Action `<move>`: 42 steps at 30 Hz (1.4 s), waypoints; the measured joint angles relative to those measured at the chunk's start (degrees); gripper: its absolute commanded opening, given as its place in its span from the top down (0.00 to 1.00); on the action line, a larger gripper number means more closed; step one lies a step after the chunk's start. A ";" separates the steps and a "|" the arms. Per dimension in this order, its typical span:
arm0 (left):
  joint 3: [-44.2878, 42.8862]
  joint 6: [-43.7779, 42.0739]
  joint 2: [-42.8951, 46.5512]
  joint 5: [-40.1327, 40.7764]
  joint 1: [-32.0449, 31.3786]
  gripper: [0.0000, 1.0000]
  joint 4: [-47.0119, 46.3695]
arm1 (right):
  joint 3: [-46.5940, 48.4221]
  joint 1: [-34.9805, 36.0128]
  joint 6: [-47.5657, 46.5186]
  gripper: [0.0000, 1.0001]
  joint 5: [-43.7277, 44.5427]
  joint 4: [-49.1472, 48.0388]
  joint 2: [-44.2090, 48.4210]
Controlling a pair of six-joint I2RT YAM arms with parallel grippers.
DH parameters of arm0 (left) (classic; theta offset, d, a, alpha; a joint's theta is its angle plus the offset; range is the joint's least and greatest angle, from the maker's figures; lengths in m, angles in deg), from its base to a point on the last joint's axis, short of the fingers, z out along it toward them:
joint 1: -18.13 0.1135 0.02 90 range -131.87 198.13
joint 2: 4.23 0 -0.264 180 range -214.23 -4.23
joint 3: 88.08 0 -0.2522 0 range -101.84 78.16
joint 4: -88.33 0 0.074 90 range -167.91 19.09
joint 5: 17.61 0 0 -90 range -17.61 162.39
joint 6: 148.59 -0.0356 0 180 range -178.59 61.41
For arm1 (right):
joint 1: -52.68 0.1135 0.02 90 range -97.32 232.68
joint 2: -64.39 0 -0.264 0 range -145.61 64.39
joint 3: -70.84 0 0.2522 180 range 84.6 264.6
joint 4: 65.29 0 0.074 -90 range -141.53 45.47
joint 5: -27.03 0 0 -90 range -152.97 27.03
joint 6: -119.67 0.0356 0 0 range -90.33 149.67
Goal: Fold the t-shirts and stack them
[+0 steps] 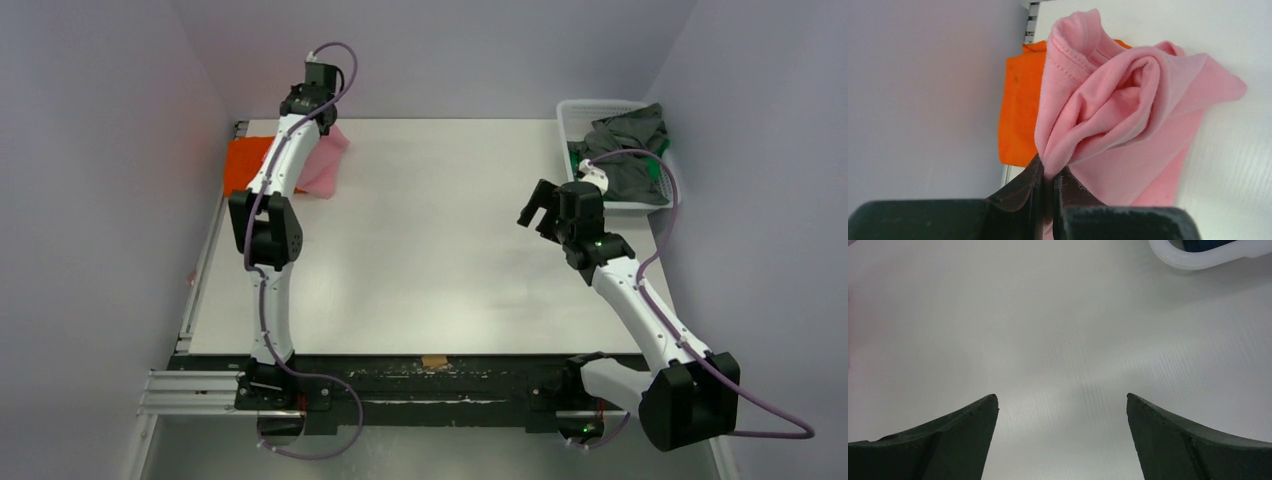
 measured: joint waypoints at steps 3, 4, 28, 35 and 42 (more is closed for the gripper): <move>-1.95 -0.81 0.02 0.04 1.73 1.00 -0.07 | 0.00 0.00 0.00 0.01 0.22 -0.09 -0.37; -2.16 -0.85 0.09 0.07 2.51 1.00 -0.02 | 0.00 0.00 0.00 0.01 0.42 -0.04 -0.66; -3.96 0.33 1.07 -9.92 12.48 1.00 2.82 | 0.00 0.00 0.04 0.01 1.66 0.09 -1.77; -4.26 1.29 -0.11 -13.49 16.31 1.00 1.27 | 0.00 0.00 0.04 0.01 2.60 0.09 -1.88; -8.00 2.91 -7.28 -13.03 17.09 0.44 -1.07 | 0.00 0.00 0.04 0.01 2.99 0.37 -3.30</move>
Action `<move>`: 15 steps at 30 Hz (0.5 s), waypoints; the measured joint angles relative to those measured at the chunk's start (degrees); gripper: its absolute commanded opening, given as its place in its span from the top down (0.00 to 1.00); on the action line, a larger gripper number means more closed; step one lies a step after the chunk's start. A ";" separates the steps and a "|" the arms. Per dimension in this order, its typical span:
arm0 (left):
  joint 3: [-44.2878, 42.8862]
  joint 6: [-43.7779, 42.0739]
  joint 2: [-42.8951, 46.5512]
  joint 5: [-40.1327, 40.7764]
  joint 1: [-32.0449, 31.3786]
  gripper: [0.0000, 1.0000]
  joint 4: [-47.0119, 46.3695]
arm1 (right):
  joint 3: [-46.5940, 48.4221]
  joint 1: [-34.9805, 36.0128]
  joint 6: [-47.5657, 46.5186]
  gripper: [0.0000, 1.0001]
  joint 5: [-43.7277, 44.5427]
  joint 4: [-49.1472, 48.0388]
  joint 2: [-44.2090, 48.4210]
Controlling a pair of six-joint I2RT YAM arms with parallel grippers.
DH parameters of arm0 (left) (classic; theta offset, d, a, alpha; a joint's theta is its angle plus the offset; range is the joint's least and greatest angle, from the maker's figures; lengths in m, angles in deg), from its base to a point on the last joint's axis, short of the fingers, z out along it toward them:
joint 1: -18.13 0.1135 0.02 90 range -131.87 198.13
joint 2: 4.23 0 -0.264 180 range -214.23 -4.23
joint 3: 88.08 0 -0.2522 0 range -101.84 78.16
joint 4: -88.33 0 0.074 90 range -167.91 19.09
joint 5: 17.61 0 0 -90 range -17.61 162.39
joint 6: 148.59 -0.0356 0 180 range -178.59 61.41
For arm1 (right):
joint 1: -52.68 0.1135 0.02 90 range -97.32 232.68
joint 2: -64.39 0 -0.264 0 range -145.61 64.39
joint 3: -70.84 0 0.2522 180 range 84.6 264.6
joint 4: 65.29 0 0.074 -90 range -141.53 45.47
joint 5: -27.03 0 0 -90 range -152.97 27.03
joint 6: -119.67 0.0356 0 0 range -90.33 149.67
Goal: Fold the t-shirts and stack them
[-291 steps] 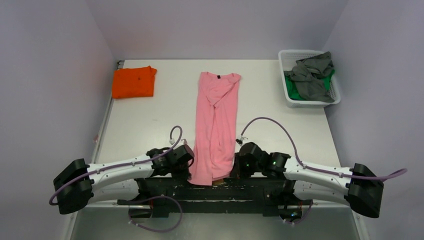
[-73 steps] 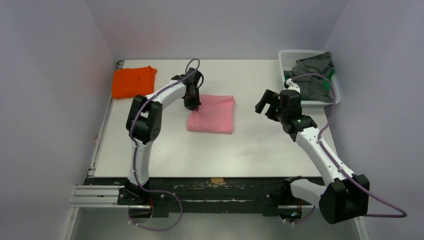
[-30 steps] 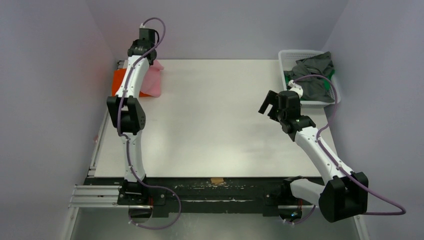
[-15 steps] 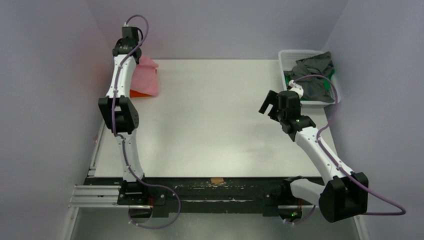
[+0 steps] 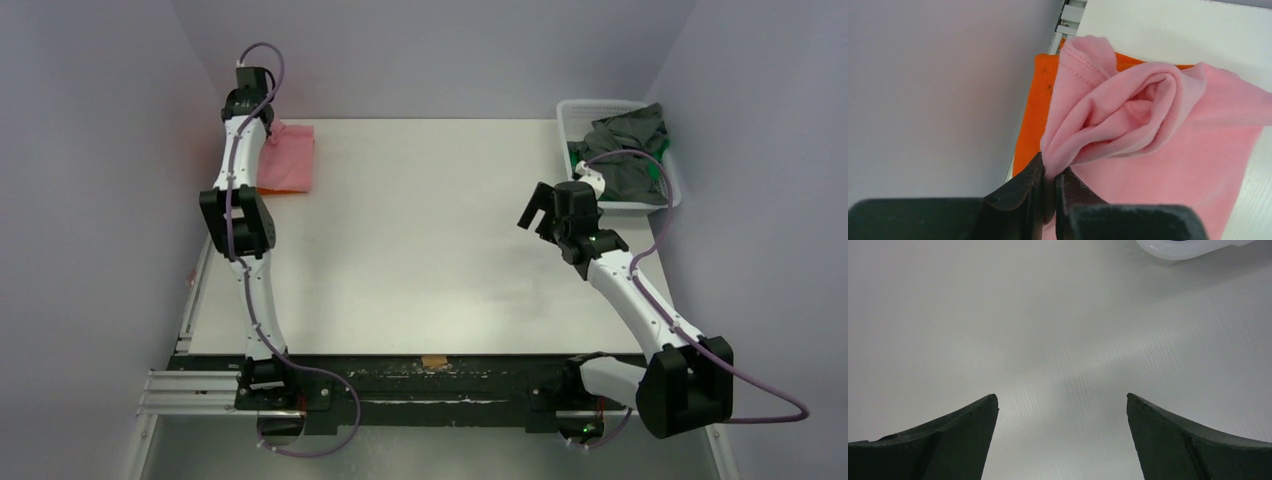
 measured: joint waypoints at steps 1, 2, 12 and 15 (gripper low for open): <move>-0.26 0.52 -0.79 0.39 0.11 0.25 -0.26 | 0.00 0.00 0.00 0.01 0.07 0.09 -0.17; -0.31 1.11 -1.29 0.76 0.24 0.18 -0.31 | 0.00 0.00 0.00 0.01 0.09 0.15 -0.35; 0.57 10.75 4.72 -0.02 1.40 0.00 1.38 | 0.02 0.00 0.22 0.01 0.87 1.66 0.48; 4.39 16.11 12.74 -4.96 1.38 0.00 3.26 | -0.04 0.00 0.68 0.01 0.87 2.99 2.99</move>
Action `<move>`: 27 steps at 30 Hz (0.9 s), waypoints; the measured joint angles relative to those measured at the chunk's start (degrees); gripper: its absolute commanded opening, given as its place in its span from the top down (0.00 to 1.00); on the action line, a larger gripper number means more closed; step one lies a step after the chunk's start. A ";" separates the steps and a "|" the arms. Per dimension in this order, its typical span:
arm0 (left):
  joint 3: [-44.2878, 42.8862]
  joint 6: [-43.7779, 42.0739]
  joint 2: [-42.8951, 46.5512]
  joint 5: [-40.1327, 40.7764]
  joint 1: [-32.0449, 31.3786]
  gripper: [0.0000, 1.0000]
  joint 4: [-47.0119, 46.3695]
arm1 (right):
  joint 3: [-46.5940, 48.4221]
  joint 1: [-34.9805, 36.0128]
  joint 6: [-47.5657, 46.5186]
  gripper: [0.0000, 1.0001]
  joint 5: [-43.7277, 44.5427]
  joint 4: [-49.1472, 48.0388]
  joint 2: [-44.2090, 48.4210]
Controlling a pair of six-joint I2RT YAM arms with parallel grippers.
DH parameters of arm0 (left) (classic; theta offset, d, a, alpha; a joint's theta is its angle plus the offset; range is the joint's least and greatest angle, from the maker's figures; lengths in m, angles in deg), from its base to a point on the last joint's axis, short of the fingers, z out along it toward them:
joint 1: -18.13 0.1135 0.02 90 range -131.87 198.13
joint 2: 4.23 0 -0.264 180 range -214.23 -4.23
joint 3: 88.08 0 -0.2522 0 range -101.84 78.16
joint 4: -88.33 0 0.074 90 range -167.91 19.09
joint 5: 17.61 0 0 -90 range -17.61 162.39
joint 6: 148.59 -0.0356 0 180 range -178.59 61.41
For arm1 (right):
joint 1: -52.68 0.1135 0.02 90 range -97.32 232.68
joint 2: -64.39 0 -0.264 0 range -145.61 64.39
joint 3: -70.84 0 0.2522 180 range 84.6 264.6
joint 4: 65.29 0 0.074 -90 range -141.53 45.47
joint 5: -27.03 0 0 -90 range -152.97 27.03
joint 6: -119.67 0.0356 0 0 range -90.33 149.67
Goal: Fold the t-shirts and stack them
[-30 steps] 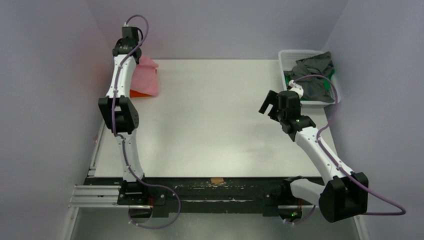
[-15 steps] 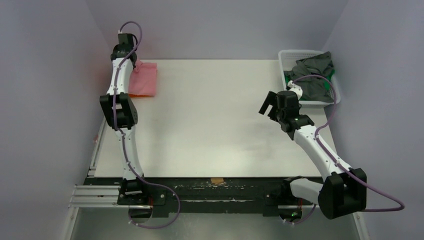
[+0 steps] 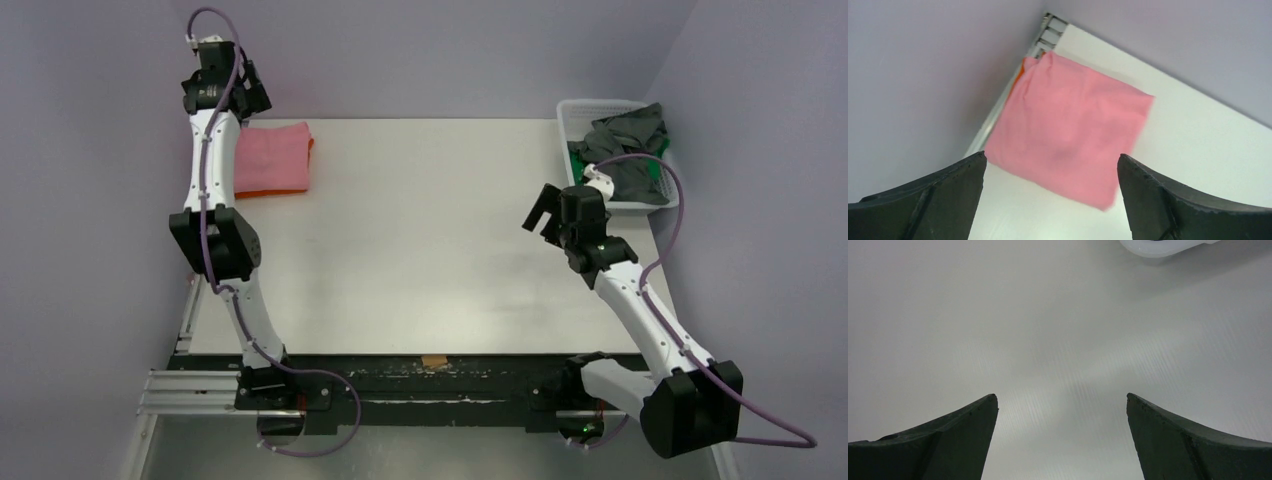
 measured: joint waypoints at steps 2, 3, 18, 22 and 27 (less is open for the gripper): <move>4.52 4.04 7.06 -4.63 -0.04 0.00 0.46 | -0.76 0.00 0.46 0.01 -0.02 0.28 2.97; 9.29 6.84 12.63 -8.22 -0.17 0.00 -0.50 | -1.68 0.00 0.74 0.01 0.00 0.52 5.14; 85.59 23.69 64.76 -10.36 -36.46 0.00 -12.22 | -16.28 0.00 3.56 0.01 -1.01 10.84 27.32; 93.57 26.80 68.39 -5.92 -43.08 0.00 -9.64 | -18.03 0.00 3.52 0.01 -1.29 11.65 28.96; 93.90 28.87 71.71 0.70 -44.72 0.00 -7.45 | -18.05 0.00 3.61 0.02 -0.17 11.69 29.57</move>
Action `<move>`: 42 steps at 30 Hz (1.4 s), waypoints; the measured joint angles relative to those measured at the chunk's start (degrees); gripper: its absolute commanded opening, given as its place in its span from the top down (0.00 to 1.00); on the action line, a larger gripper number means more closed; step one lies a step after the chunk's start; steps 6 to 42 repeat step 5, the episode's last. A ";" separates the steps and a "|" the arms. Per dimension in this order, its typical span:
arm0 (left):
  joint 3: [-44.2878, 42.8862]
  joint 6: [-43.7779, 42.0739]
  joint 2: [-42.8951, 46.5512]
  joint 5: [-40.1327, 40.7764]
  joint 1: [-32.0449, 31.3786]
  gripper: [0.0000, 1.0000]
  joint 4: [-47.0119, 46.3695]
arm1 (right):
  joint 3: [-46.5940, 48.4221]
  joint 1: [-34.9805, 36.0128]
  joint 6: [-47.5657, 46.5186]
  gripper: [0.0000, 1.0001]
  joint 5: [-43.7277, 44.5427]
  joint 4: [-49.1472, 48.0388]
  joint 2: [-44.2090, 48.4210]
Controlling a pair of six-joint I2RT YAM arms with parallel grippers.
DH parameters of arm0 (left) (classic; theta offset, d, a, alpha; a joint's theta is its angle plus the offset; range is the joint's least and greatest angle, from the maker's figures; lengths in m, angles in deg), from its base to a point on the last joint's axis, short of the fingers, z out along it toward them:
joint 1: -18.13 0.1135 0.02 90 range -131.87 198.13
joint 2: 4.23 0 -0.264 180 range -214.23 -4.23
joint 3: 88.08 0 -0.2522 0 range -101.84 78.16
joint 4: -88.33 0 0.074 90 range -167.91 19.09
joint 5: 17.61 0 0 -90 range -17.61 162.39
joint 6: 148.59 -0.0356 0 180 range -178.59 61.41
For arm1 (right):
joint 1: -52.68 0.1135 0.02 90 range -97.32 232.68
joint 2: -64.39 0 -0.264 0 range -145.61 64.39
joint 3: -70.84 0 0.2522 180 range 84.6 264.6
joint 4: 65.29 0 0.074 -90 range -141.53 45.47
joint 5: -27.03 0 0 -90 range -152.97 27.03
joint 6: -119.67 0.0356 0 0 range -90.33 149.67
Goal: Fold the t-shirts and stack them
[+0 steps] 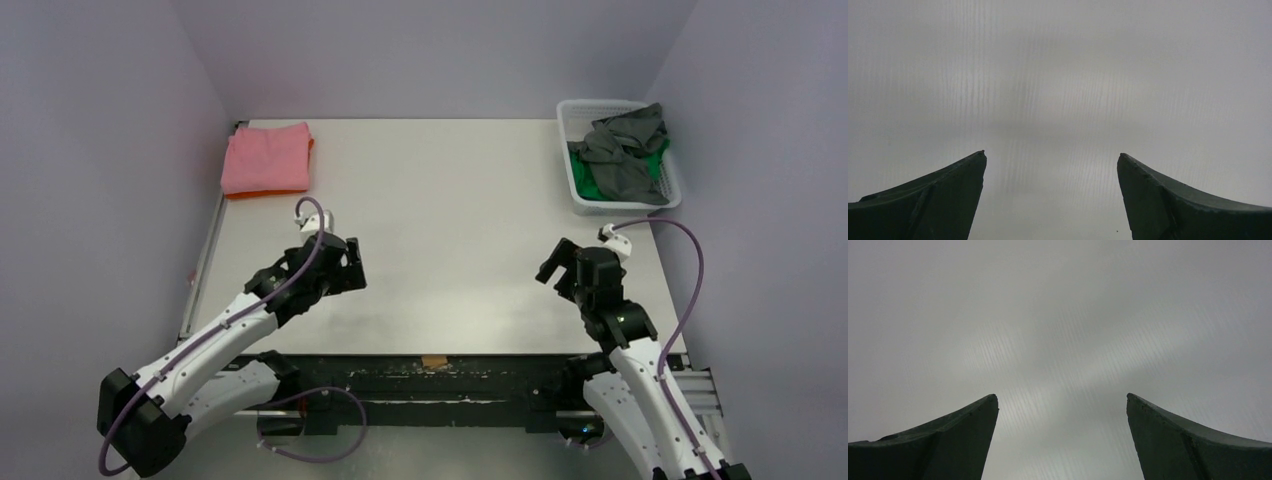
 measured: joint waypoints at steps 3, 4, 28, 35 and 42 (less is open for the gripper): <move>0.00 0.13 2.43 1.81 -0.26 0.00 0.52 | -0.37 0.00 -0.09 0.03 0.39 -0.11 1.29; 0.00 0.42 3.30 2.54 -0.37 0.00 0.79 | -0.68 0.00 -0.11 0.03 0.37 -0.17 1.84; 0.02 0.68 4.15 3.04 -0.39 0.00 1.05 | -1.09 0.00 -0.11 0.02 0.37 -0.22 2.51; 0.02 0.68 4.15 3.04 -0.39 0.00 1.05 | -1.09 0.00 -0.11 0.02 0.37 -0.22 2.51; 0.02 0.68 4.15 3.04 -0.39 0.00 1.05 | -1.09 0.00 -0.11 0.02 0.37 -0.22 2.51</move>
